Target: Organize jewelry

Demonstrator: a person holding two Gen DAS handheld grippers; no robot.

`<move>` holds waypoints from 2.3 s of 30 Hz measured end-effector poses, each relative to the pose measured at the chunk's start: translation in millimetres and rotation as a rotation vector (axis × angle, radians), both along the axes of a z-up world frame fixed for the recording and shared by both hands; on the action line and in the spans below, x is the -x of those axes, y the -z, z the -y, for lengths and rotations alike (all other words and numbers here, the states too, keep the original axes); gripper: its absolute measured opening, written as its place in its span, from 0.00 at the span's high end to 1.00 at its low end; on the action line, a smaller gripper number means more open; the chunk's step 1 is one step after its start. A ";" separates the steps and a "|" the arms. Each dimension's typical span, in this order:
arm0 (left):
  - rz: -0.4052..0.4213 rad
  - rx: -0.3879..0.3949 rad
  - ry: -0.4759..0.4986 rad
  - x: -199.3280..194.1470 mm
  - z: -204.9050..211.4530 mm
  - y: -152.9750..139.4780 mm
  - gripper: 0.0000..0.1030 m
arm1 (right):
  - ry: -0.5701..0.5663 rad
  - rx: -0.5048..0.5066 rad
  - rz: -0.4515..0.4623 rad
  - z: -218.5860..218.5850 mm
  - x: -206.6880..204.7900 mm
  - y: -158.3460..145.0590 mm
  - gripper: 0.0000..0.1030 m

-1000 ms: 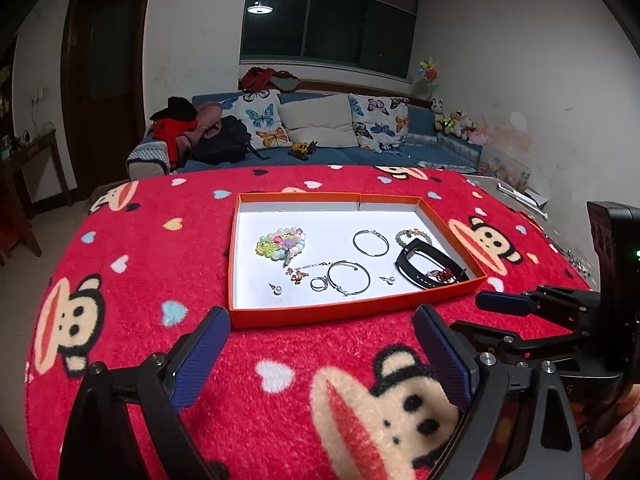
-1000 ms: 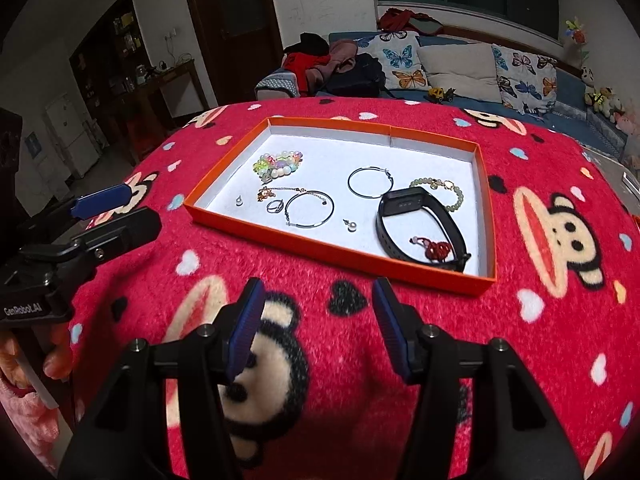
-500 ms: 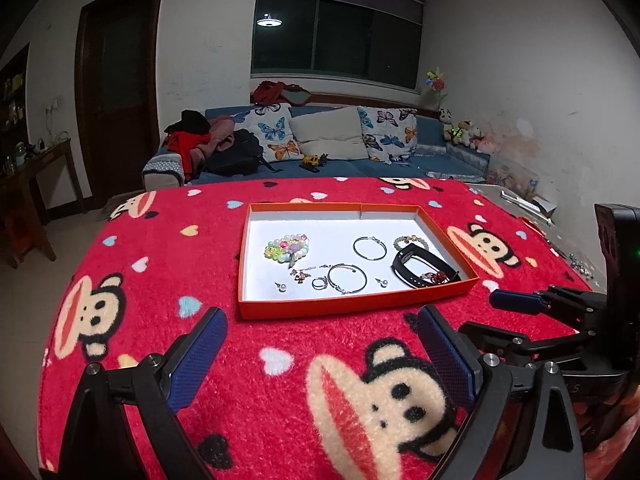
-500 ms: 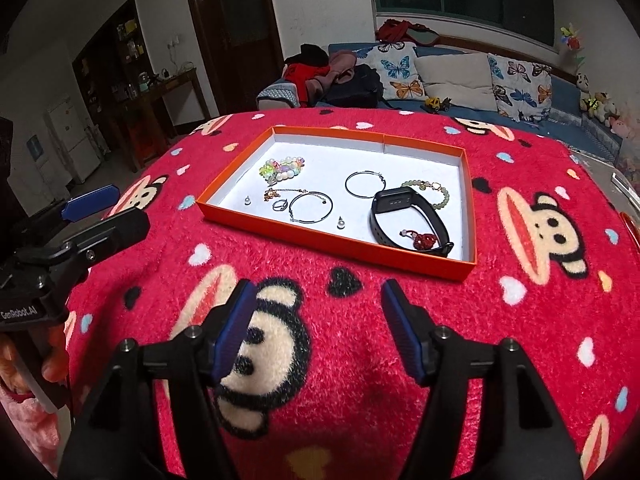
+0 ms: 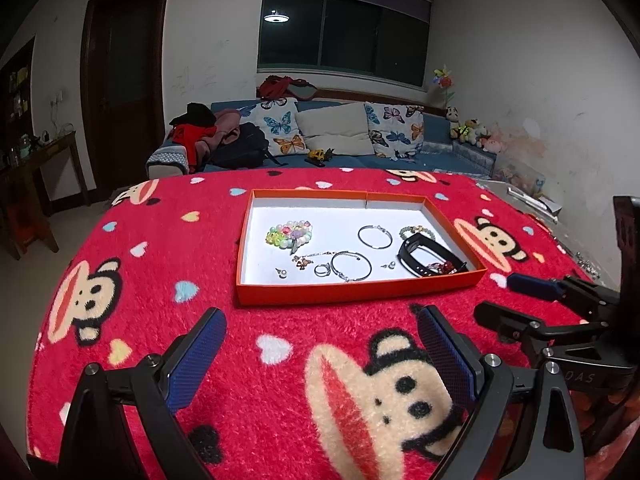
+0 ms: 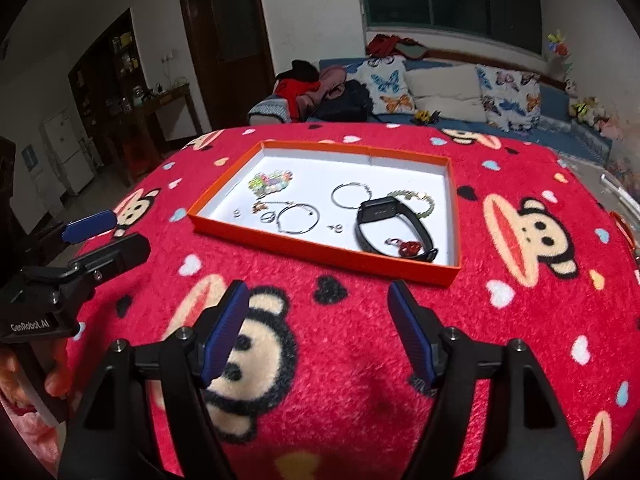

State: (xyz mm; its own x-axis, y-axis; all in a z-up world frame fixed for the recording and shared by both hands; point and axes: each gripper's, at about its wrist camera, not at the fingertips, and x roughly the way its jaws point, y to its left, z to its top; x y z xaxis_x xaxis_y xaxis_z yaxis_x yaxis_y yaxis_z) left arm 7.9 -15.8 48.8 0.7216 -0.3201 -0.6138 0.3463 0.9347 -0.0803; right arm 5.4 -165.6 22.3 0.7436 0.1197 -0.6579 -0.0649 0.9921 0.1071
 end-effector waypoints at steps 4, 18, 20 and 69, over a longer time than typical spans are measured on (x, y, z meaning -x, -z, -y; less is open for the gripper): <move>0.010 -0.022 -0.021 -4.6 2.4 12.9 0.00 | 0.021 -0.023 0.022 4.9 0.8 6.3 0.27; 0.044 -0.045 -0.058 -29.2 2.5 48.5 0.00 | 0.058 -0.002 0.044 18.6 -7.5 26.3 0.27; 0.034 -0.036 -0.059 -31.5 1.2 51.2 0.00 | 0.063 -0.019 0.039 21.2 -8.3 28.8 0.27; 0.098 -0.058 -0.102 -21.7 0.3 47.2 0.00 | 0.107 0.057 0.115 14.4 5.2 21.9 0.11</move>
